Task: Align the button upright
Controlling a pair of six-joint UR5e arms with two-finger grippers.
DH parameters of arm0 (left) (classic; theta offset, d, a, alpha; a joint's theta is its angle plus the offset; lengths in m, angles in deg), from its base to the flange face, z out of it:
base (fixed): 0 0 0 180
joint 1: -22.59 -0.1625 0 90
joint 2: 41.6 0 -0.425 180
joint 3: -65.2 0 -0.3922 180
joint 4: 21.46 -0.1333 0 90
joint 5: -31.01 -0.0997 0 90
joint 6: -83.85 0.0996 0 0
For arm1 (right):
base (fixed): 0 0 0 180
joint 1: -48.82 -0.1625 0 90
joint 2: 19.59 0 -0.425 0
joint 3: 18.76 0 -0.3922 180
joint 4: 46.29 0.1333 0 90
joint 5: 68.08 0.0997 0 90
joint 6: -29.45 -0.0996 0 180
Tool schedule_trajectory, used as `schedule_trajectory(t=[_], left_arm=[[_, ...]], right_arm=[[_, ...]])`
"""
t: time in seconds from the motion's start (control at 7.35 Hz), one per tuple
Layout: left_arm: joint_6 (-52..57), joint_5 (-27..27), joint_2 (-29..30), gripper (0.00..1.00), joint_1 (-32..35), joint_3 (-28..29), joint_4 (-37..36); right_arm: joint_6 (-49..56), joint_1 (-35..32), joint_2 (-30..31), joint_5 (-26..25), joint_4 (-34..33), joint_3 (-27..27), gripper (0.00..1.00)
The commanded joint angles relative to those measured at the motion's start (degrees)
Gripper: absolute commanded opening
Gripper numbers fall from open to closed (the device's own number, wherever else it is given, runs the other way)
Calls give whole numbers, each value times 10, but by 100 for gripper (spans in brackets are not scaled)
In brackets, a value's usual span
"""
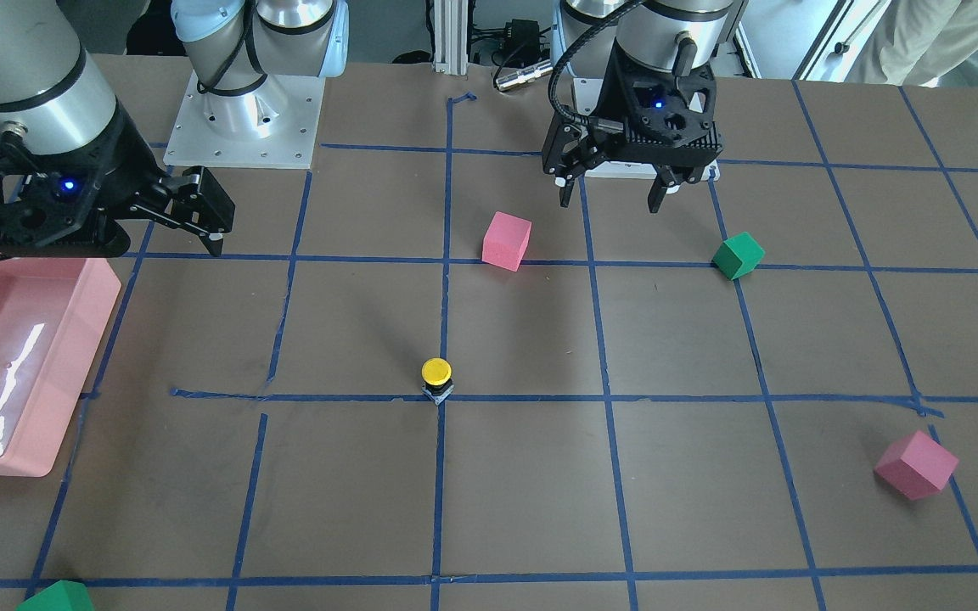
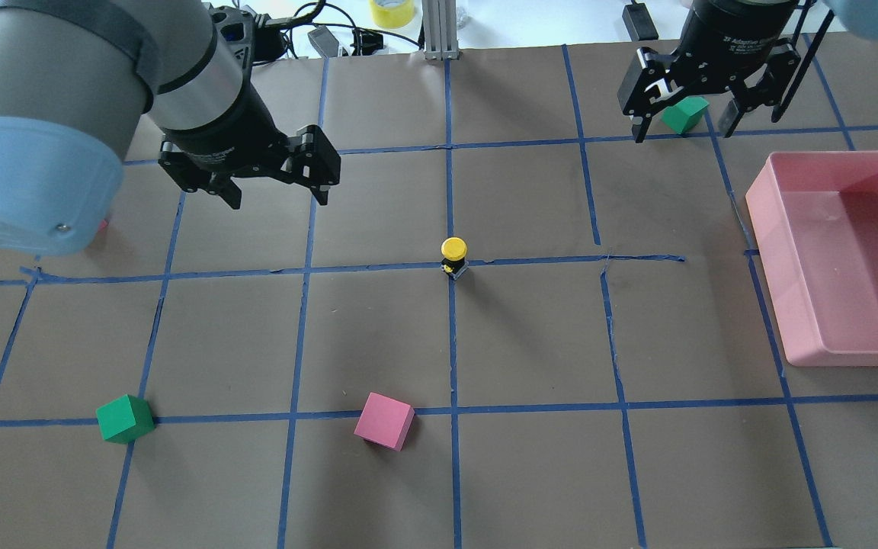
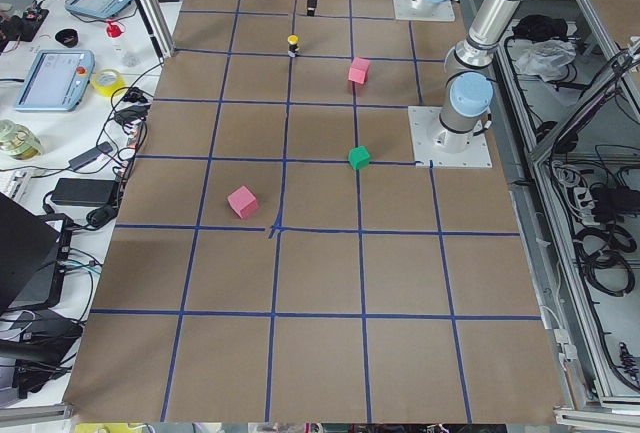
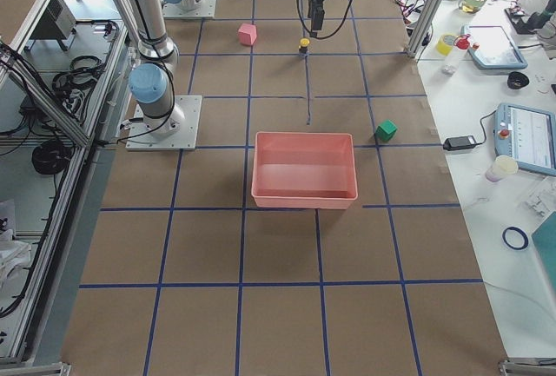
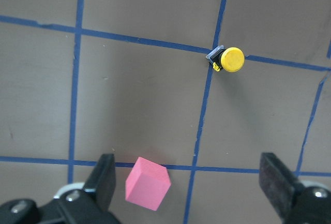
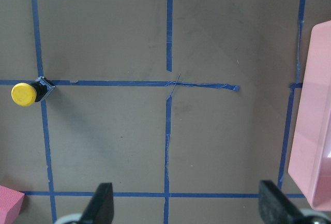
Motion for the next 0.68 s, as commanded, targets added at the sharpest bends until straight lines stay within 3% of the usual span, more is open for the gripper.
schedule_trajectory(t=[0.0,0.54], left_arm=[[19,-10,-5,100,-18,36,22],[63,-7,-5,100,-31,7,20]], right_arm=[[0,0,0,0,-1,-1,100],[-1,-1,1,0,-1,-3,100]])
